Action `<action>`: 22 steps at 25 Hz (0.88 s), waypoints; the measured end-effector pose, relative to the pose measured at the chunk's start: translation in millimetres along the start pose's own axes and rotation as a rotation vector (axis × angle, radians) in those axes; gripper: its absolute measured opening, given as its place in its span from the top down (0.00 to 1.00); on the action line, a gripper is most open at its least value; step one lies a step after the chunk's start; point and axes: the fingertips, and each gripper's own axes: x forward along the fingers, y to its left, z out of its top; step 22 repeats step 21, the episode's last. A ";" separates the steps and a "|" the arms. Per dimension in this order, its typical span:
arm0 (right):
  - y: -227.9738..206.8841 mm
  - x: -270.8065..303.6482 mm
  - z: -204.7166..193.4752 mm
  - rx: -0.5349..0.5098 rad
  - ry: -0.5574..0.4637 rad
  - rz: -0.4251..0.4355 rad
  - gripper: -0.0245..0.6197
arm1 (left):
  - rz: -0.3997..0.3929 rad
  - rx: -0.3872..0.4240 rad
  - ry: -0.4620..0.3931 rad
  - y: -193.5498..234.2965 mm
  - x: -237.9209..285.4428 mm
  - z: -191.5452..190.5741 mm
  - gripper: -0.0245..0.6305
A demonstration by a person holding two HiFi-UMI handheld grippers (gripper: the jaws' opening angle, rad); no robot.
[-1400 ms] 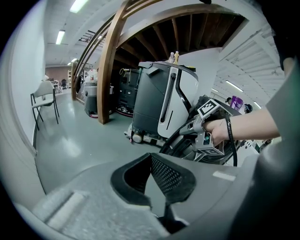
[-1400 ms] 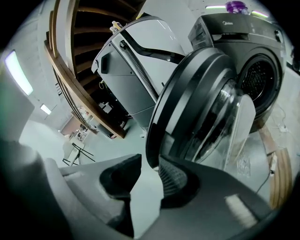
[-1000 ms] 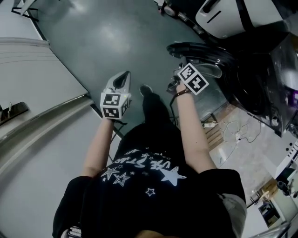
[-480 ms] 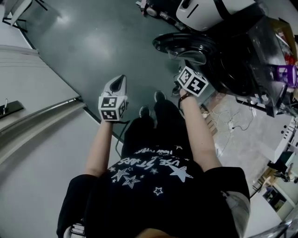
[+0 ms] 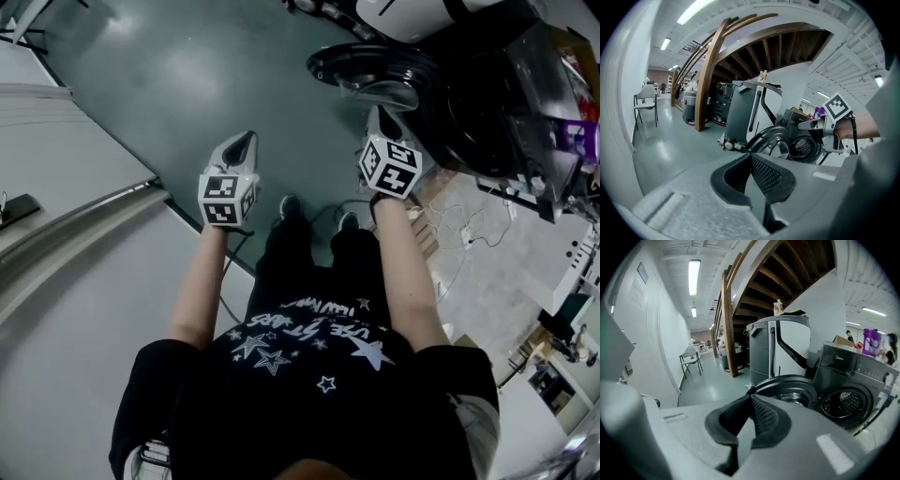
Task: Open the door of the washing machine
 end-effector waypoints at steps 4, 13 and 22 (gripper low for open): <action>-25.2 -24.9 -21.6 0.023 -0.012 -0.018 0.95 | -0.035 0.025 -0.007 -22.0 8.5 -4.0 0.95; -101.5 -108.0 -71.1 0.129 -0.021 -0.126 0.95 | -0.118 0.109 -0.001 -92.2 -0.5 -14.9 0.95; -139.4 -162.4 -117.7 0.161 -0.024 -0.095 0.95 | -0.141 0.179 0.010 -167.9 -3.7 -30.9 0.95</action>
